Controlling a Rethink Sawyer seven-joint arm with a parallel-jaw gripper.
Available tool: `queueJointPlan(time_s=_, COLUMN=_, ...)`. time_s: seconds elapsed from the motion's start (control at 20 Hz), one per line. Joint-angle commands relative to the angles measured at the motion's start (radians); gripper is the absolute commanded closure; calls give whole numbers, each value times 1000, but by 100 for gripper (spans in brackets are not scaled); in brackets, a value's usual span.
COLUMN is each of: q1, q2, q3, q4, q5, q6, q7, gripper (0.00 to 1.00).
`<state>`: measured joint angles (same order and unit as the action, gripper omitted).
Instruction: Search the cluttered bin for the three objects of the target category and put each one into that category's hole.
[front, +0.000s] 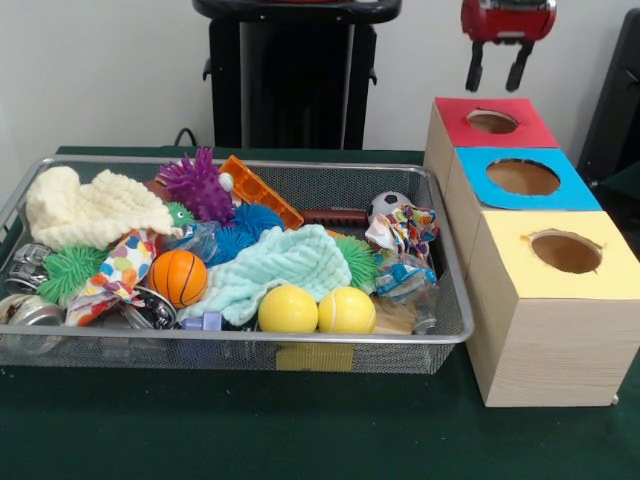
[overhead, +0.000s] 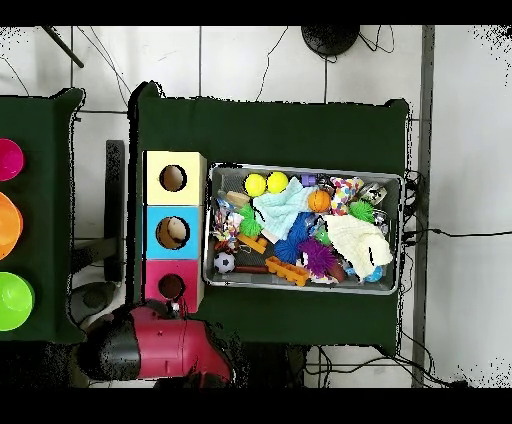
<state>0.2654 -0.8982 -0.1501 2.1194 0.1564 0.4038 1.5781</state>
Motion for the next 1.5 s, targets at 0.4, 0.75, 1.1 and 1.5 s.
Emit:
queueJointPlan(time_s=0.4, q1=-30, q2=-83, q3=-39, q4=-184, q5=-54, q6=293, q7=151, gripper=0)
queueJointPlan(time_s=0.75, q1=-117, q2=61, q3=31, q4=-254, q5=-72, q6=147, q7=76, gripper=0)
queueJointPlan(time_s=1.1, q1=-208, q2=122, q3=86, q4=-274, q5=-92, q6=84, q7=1, gripper=0)
queueJointPlan(time_s=1.5, q1=-291, q2=148, q3=134, q4=-269, q5=-150, q6=42, q7=-22, gripper=0)
